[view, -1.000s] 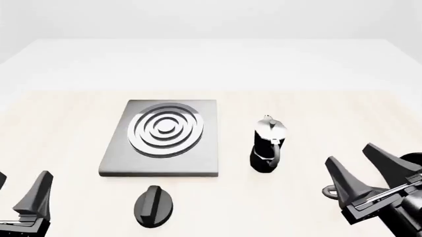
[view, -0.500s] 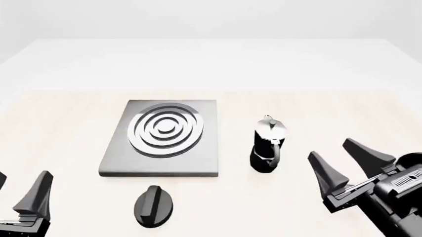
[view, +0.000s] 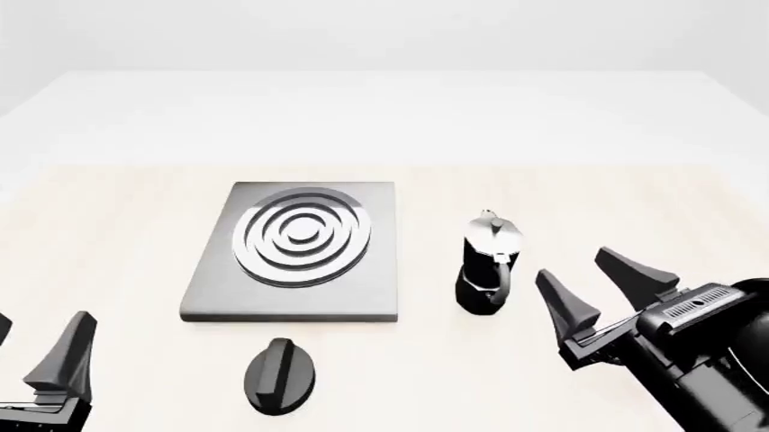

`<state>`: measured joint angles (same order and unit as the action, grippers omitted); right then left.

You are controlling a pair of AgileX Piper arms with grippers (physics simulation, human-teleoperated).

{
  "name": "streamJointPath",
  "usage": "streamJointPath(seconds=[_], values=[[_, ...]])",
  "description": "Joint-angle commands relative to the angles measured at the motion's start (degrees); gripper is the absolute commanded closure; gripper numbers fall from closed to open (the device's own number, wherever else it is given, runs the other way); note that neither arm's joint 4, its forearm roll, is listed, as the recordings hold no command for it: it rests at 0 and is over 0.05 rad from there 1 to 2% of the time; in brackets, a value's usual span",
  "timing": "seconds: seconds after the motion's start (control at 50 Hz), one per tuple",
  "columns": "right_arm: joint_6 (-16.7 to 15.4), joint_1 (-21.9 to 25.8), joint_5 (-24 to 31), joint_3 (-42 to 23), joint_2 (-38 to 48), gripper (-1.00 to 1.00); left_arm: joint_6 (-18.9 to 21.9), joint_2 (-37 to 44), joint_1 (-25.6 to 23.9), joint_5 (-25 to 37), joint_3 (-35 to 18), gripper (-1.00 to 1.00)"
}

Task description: Put the moka pot on the stove.

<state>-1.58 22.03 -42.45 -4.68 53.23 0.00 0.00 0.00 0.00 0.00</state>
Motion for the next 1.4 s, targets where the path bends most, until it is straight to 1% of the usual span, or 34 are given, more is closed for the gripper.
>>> streamJointPath(seconds=[0.02, 0.14, 0.22, 0.54, 0.62, 0.92, 1.02, 1.12, 1.22, 1.4], values=[[0.50, 0.04, -5.10, -0.15, 6.78, -1.00, 0.00, 0.00, 0.00, 0.00, 0.00, -1.00], [1.06, 0.01, -8.18, 0.06, 10.77, -1.00, 0.00, 0.00, 0.00, 0.00, 0.00, -1.00], [1.30, -0.06, -8.68, -0.02, 11.63, -1.00, 0.00, 0.00, 0.00, 0.00, 0.00, -1.00], [2.17, 0.53, -14.12, -0.30, 18.84, -1.00, 0.00, 0.00, 0.00, 0.00, 0.00, -1.00], [2.30, 0.52, -14.44, -0.67, 19.61, -1.00, 0.00, 0.00, 0.00, 0.00, 0.00, -1.00], [3.12, 1.28, -18.87, -2.00, 26.62, -1.00, 0.00, 0.00, 0.00, 0.00, 0.00, -1.00], [3.28, 1.40, -18.87, -2.81, 27.65, -1.00, 0.00, 0.00, 0.00, 0.00, 0.00, -1.00], [3.72, 1.34, -20.71, -3.06, 30.38, -1.00, 0.00, 0.00, 0.00, 0.00, 0.00, -1.00], [3.95, 1.36, -20.68, -3.37, 30.99, -1.00, 0.00, 0.00, 0.00, 0.00, 0.00, -1.00], [4.82, 1.56, -22.45, -4.04, 34.43, -1.00, 0.00, 0.00, 0.00, 0.00, 0.00, -1.00]])
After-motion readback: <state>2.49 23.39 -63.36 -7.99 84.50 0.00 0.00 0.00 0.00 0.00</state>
